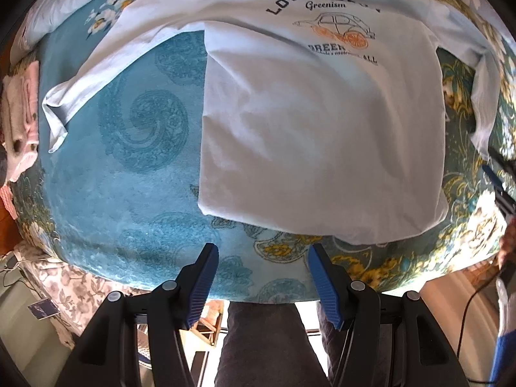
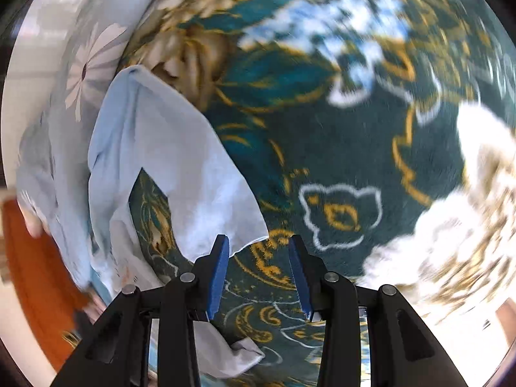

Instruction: Fold clothes

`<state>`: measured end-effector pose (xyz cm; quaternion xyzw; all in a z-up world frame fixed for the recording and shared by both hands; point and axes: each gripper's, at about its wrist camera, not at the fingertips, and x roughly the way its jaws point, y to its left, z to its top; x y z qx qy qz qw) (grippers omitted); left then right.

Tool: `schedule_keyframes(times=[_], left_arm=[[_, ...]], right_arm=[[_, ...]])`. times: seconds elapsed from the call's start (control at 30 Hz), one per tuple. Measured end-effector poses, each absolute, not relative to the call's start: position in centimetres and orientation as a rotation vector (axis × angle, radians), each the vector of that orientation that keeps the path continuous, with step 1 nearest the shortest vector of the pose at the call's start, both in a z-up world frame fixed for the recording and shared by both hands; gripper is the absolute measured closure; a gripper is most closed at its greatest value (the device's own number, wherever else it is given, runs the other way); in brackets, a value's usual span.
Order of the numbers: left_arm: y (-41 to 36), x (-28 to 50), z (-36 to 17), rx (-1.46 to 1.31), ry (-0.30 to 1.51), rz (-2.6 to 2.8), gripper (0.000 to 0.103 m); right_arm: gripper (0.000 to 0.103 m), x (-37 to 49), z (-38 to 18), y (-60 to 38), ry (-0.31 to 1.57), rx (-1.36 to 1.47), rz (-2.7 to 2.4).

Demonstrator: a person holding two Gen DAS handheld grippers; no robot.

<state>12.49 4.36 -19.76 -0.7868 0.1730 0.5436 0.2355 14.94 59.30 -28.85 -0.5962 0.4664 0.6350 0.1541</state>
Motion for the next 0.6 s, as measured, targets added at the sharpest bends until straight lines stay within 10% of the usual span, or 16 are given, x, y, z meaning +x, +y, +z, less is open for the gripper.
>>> schedule_keyframes(times=[0.6], left_arm=[[6.5,11.5,-19.4,-2.135,0.536,1.471,0.041]], right_arm=[[0.1,13.9,-27.0,61.0,1.269,-1.582,1.845]])
